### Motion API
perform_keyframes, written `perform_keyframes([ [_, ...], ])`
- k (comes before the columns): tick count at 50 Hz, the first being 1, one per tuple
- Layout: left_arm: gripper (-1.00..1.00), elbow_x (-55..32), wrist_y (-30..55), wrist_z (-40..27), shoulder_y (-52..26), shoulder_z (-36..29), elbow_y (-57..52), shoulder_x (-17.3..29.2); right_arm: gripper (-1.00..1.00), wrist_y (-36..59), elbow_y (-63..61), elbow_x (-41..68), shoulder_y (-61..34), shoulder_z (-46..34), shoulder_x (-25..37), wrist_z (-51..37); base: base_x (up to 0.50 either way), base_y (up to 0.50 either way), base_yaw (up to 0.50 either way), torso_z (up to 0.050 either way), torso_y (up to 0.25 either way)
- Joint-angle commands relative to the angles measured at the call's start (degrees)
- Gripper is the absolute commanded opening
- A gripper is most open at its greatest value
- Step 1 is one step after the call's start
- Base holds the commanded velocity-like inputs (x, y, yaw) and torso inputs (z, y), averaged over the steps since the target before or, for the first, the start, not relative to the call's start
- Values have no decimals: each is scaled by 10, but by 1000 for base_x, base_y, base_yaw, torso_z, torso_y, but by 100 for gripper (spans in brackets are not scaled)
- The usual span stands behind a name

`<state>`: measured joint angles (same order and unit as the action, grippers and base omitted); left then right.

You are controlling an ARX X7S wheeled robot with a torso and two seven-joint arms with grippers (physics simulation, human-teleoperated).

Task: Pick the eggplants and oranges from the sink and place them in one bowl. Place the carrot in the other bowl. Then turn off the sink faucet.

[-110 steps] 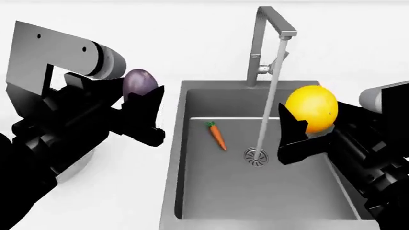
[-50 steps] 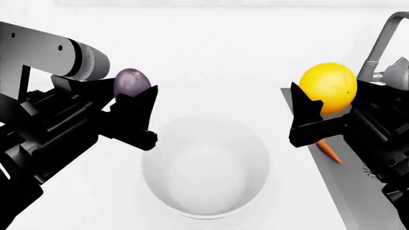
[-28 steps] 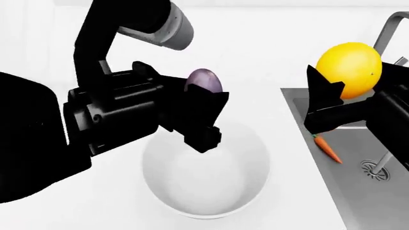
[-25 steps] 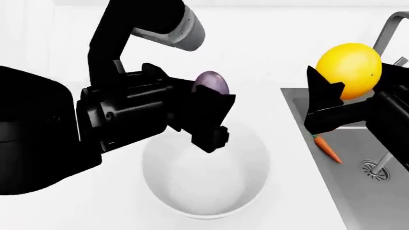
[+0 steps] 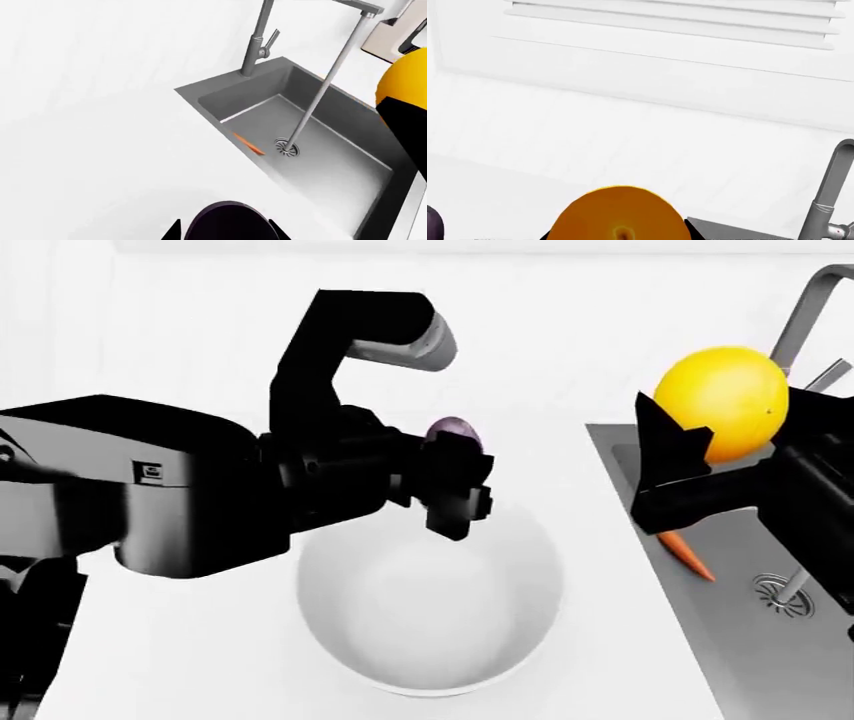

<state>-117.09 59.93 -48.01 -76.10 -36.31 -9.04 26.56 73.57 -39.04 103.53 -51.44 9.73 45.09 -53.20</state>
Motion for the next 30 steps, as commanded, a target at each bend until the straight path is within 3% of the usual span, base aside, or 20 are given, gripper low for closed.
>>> perform_keyframes([
  [1,-100,54,-5,39,32,-18,8,-6,-100,1,-5,-26,8,3,-4,18,0,0,0,0,0],
  [28,-100,54,-3,50,30,-31,10,-15,-100,-13,-11,-31,29,13,6,27,0,0,0,0,0],
  [29,100,56,-3,48,29,-31,10,-14,-100,-13,-10,-30,28,12,7,26,0,0,0,0,10],
  [30,100,55,-3,47,29,-31,9,-14,-100,-14,-10,-30,27,12,7,27,0,0,0,0,0],
])
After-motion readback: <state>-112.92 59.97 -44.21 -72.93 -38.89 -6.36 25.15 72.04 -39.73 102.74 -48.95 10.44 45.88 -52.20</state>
